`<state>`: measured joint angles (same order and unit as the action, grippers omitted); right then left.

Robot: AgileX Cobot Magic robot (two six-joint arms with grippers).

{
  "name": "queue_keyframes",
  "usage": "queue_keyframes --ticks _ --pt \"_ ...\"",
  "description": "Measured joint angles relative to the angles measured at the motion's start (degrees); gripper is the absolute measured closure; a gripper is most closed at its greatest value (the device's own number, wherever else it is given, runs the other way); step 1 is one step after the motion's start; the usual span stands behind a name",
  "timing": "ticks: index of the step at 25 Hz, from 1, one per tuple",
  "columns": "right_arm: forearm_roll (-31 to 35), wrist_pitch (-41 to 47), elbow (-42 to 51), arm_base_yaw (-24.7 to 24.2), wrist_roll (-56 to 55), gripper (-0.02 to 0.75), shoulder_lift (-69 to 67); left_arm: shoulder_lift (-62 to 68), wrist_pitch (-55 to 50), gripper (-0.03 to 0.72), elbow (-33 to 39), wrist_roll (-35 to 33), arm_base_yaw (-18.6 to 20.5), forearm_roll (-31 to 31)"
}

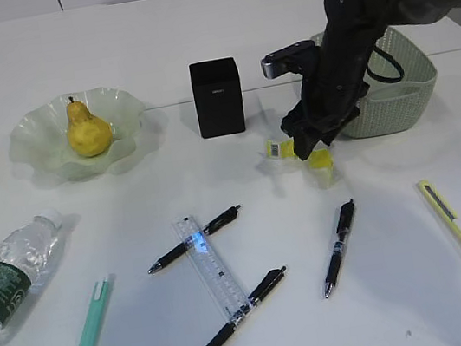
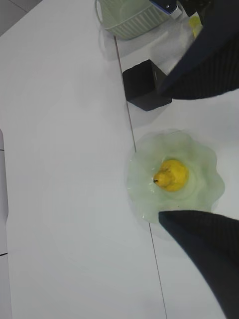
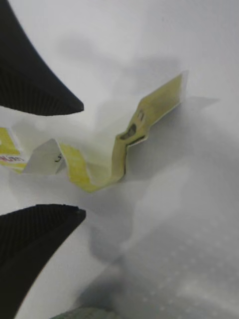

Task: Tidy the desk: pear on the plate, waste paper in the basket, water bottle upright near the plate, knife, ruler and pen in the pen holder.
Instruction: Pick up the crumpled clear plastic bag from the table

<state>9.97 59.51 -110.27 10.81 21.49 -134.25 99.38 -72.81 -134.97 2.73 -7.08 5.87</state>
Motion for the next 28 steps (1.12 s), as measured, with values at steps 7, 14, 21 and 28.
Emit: queue_keyframes --ticks 7,14,21,28 --pt "0.42 4.79 -4.71 0.00 -0.12 0.288 -1.48 0.00 0.00 0.200 0.00 0.00 0.00 0.00" --pt "0.57 8.13 -8.17 0.56 -0.22 0.288 -1.63 0.00 0.00 0.201 0.00 0.00 0.00 0.00" --pt "-0.53 8.83 -8.17 3.26 4.39 0.288 -1.63 0.00 0.00 0.201 0.00 0.00 0.00 0.00" --pt "-4.54 7.00 -8.17 4.06 8.32 0.288 -1.63 0.00 0.00 0.201 0.00 0.00 0.00 0.00"
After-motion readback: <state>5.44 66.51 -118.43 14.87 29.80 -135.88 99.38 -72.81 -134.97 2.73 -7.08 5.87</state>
